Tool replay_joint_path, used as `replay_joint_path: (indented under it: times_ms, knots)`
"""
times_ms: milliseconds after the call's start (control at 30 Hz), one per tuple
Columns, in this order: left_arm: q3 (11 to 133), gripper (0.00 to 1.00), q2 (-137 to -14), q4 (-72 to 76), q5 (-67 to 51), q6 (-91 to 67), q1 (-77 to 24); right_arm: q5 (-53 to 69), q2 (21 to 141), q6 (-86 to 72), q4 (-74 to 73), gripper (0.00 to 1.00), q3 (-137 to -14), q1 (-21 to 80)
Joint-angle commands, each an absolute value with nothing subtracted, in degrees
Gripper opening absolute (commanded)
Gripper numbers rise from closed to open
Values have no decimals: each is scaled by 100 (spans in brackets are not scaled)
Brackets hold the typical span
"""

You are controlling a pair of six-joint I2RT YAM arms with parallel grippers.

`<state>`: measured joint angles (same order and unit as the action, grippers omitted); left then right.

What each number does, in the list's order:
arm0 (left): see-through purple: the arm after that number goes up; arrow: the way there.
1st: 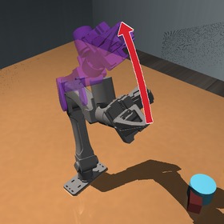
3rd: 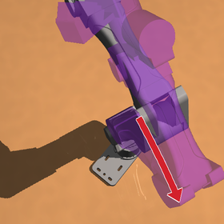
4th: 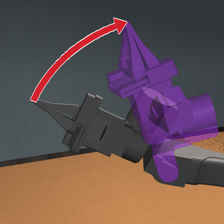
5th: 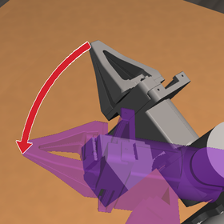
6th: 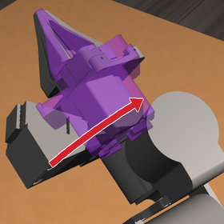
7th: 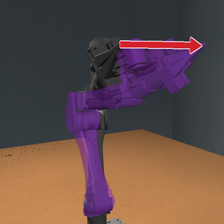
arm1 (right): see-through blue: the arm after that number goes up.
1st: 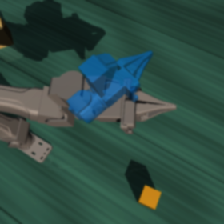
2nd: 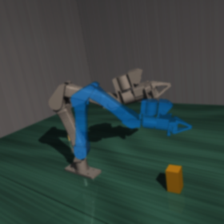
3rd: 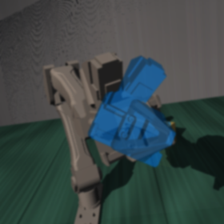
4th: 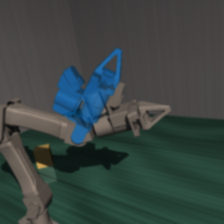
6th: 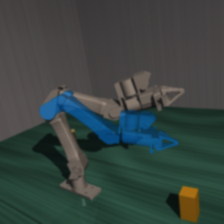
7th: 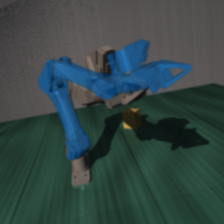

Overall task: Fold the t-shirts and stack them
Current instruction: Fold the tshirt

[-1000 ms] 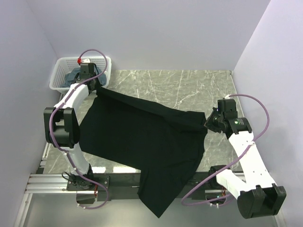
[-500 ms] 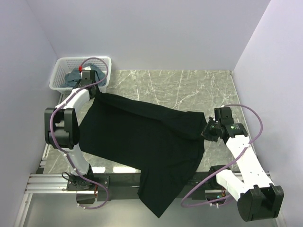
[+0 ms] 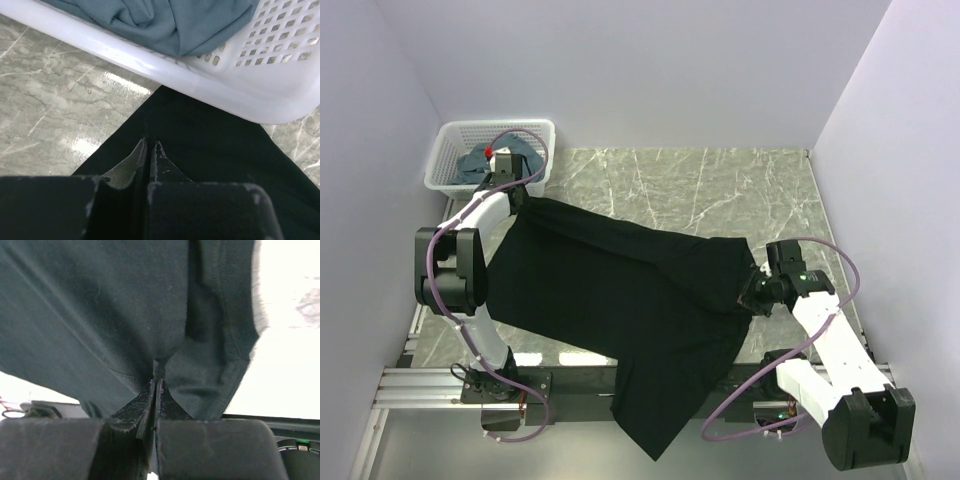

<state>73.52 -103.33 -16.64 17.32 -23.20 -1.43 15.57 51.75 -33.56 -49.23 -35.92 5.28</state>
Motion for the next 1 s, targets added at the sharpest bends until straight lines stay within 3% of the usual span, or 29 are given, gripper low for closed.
replay_joint_path:
  times_ms: [0, 100, 133, 200, 233, 333, 367, 433, 467, 533, 633, 967]
  knots:
    - [7365, 6, -10231, -1362, 1925, -2312, -105, 1916, 5221, -3130, -4939, 3, -3577, 598]
    - [7286, 10, -10204, -1345, 2030, -2355, -105, 2127, 5343, -2910, -5036, 9, -3603, 606]
    - [7260, 19, -10187, -1362, 2030, -2382, -105, 2144, 5370, -2857, -5123, 18, -3630, 598]
    - [7225, 26, -10126, -1493, 2030, -2522, -105, 2136, 5423, -2760, -5168, 32, -3761, 598]
    - [7199, 34, -10081, -1538, 2013, -2566, -105, 2092, 5432, -2742, -5194, 45, -3840, 589]
    - [7119, 43, -9818, -1775, 2021, -2759, -105, 1759, 5467, -2830, -5125, 57, -4218, 545]
    - [7110, 50, -9730, -1880, 2056, -2812, -105, 1671, 5467, -2865, -5046, 61, -4314, 510]
    - [7058, 62, -9432, -2179, 2135, -2900, -105, 1234, 5476, -3058, -4835, 64, -4465, 405]
    - [7023, 74, -9318, -2258, 2188, -2900, -105, 1109, 5519, -3154, -4547, 66, -4465, 282]
    - [6891, 90, -8949, -2529, 2311, -2865, -105, 889, 5633, -3409, -4073, 66, -4360, 141]
    - [6584, 99, -8456, -2785, 2110, -2821, -105, 441, 5967, -3717, -3466, 66, -4088, 53]
    - [4818, 95, -6401, -2347, 1819, -2795, -307, -379, 7566, -3649, -2268, 61, -4086, -255]
